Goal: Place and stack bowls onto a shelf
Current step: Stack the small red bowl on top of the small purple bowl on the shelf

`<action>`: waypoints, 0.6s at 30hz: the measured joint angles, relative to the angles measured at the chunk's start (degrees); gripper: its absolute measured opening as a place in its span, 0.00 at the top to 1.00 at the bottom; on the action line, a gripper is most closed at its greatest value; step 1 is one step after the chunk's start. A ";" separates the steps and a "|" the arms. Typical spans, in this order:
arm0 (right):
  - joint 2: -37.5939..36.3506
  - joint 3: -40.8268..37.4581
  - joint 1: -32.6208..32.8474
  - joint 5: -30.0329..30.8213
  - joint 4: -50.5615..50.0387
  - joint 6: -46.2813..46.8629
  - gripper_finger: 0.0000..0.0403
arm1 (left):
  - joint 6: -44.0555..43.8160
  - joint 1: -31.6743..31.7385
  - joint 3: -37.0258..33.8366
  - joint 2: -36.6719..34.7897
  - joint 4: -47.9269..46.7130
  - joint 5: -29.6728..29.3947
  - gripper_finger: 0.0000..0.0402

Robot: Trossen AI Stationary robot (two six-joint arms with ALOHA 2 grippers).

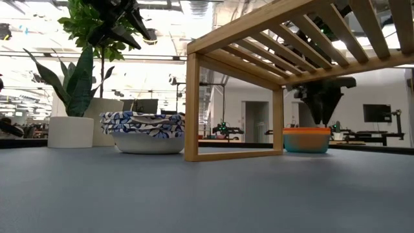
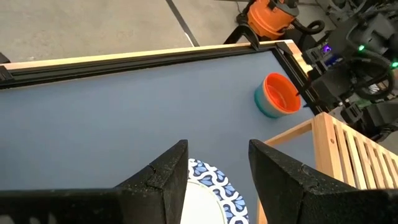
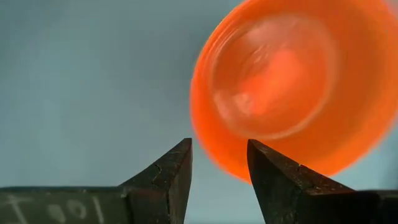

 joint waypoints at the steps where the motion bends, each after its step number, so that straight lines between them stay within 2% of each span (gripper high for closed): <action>1: 0.02 -0.91 0.01 0.04 -0.10 -0.25 0.55 | -0.04 -0.01 0.00 0.00 -0.01 0.00 0.62; 8: 0.02 -1.67 0.66 3.13 -0.13 -0.57 0.55 | -0.14 -0.02 0.00 0.00 0.03 -1.56 0.62; 18: 0.04 -1.38 1.16 0.87 3.29 -2.39 0.55 | -1.06 -0.02 0.00 0.00 0.03 -1.39 0.62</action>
